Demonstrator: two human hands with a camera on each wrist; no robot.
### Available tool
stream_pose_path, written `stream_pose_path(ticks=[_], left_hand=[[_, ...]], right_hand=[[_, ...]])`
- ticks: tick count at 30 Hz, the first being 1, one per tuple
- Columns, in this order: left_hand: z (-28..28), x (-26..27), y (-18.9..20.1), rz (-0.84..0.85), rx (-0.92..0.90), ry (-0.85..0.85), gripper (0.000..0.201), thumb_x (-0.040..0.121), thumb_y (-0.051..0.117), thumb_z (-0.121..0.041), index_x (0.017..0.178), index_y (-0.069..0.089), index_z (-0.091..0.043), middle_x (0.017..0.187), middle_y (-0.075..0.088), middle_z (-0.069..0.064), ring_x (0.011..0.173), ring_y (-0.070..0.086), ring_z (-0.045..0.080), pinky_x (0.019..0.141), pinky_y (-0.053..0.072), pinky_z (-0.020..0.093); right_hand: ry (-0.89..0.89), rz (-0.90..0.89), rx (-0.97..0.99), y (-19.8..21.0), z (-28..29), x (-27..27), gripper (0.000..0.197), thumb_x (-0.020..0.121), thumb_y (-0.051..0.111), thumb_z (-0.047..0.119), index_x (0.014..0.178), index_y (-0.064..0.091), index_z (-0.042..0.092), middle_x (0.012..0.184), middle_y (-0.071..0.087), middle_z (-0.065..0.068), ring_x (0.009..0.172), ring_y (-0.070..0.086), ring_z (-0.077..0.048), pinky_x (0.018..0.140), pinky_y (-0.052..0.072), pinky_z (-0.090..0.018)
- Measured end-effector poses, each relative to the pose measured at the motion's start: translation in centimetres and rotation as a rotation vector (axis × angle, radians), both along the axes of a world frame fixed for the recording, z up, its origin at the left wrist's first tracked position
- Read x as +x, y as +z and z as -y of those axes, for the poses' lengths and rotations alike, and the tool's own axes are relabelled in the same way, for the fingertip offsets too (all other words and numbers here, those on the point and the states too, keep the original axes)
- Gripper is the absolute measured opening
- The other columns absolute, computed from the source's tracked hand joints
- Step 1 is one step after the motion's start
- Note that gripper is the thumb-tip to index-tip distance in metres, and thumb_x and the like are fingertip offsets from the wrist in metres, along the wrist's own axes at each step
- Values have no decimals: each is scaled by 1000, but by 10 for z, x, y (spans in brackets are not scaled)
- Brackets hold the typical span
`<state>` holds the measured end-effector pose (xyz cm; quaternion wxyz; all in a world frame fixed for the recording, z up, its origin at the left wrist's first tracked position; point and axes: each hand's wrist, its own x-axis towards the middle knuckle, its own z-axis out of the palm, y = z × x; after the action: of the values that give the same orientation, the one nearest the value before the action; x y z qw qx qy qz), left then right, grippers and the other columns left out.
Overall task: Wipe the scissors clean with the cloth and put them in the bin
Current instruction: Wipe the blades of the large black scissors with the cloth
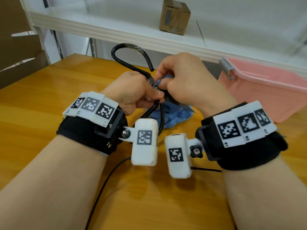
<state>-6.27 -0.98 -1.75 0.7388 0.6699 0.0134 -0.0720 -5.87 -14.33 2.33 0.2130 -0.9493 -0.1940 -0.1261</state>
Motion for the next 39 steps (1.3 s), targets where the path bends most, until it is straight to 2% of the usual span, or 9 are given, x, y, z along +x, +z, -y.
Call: stream_pose_path(ticks=[5, 9, 13, 17, 22, 26, 31, 34, 39], left_hand=[[0, 0, 0, 5, 8, 11, 35, 78, 65, 16, 112, 61, 8, 96, 70, 20, 79, 73, 25, 73, 61, 37], [3, 0, 1, -7, -12, 7, 29, 79, 64, 15, 107, 61, 7, 91, 70, 20, 78, 73, 25, 66, 61, 34], [1, 0, 0, -3, -2, -2, 30, 79, 63, 15, 108, 62, 7, 95, 70, 21, 76, 73, 23, 64, 60, 31], [2, 1, 2, -1, -4, -18, 26, 80, 63, 15, 104, 61, 6, 91, 71, 19, 77, 73, 23, 65, 61, 31], [1, 1, 0, -2, 7, -26, 23, 79, 63, 15, 97, 63, 1, 88, 69, 16, 77, 73, 23, 77, 60, 38], [0, 1, 0, 4, -3, -15, 31, 79, 62, 15, 109, 62, 4, 96, 70, 18, 81, 73, 25, 68, 61, 33], [3, -1, 2, -8, -8, -44, 21, 81, 62, 13, 97, 62, 1, 88, 70, 15, 76, 73, 21, 67, 61, 30], [2, -2, 4, -26, -77, -65, 17, 81, 62, 9, 93, 62, -3, 82, 70, 10, 72, 72, 17, 64, 60, 25], [-6, -2, 6, -36, -166, -74, 20, 84, 59, 7, 101, 59, -3, 77, 69, 7, 67, 70, 13, 62, 59, 22]], right_hand=[[-90, 91, 7, -5, -1, 5, 19, 89, 65, 10, 83, 65, 27, 98, 70, 4, 96, 64, -14, 78, 53, -26], [-92, 110, 104, -4, 6, 6, 22, 87, 67, 10, 79, 67, 31, 85, 66, 11, 83, 60, -7, 60, 39, -7], [-15, 3, -35, 3, 3, 0, 28, 87, 68, 9, 73, 65, 34, 82, 67, 10, 83, 65, -10, 69, 50, -19], [-143, 185, 121, -3, 6, 7, 24, 86, 69, 10, 75, 67, 32, 80, 62, 12, 82, 59, -5, 67, 48, -17], [-13, -13, -27, 9, 6, -2, 23, 88, 70, 13, 74, 67, 31, 82, 67, 10, 82, 65, -10, 68, 49, -16], [-95, 81, 1, 0, 0, 3, 22, 87, 69, 11, 77, 68, 30, 86, 68, 6, 85, 66, -13, 71, 51, -21], [-99, 138, 163, -3, 12, 15, 23, 85, 72, 12, 76, 66, 32, 75, 59, 18, 72, 56, 2, 60, 40, -6], [0, 84, 322, 1, 20, 15, 19, 82, 74, 12, 77, 68, 29, 76, 62, 15, 76, 60, -3, 73, 53, -23], [120, -30, 698, 13, 37, 11, 20, 81, 68, 6, 79, 67, 25, 85, 65, -7, 83, 65, -21, 78, 57, -49]])
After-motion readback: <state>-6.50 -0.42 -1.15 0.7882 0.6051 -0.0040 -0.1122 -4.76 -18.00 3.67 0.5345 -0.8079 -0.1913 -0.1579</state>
